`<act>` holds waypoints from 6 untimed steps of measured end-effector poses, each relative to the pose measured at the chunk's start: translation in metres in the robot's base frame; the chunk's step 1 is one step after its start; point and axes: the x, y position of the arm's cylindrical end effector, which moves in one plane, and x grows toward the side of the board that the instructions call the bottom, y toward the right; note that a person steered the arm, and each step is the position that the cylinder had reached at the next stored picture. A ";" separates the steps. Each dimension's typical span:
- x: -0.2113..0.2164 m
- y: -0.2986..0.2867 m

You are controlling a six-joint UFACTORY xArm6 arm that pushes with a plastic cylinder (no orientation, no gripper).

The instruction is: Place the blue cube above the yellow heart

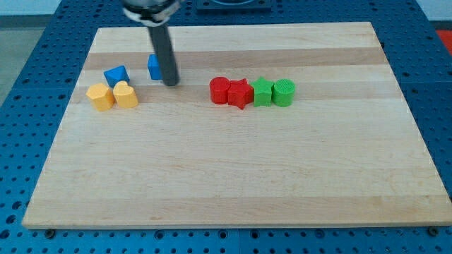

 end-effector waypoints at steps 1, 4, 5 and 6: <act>-0.010 0.039; -0.011 -0.038; -0.006 -0.055; -0.028 -0.018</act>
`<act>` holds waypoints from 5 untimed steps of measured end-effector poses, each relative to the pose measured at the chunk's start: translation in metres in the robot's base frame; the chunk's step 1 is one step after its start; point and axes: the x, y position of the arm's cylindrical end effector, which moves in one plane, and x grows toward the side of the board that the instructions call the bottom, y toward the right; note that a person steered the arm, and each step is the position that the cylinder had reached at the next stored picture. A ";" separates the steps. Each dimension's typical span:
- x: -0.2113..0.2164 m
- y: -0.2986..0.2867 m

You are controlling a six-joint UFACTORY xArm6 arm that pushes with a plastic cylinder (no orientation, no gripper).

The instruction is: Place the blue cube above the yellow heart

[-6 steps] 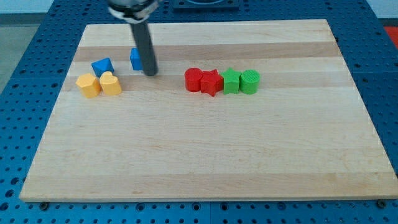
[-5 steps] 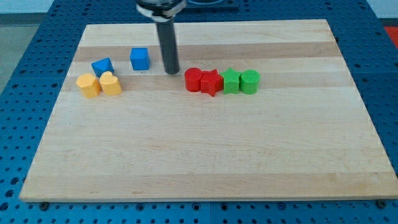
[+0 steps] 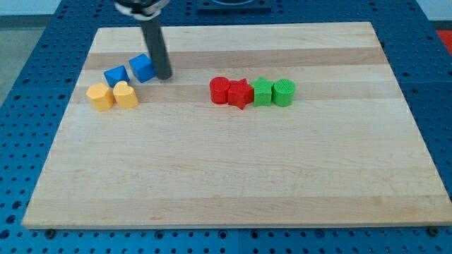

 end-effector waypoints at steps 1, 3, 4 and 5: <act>-0.034 0.012; -0.020 -0.058; -0.009 -0.067; -0.012 -0.059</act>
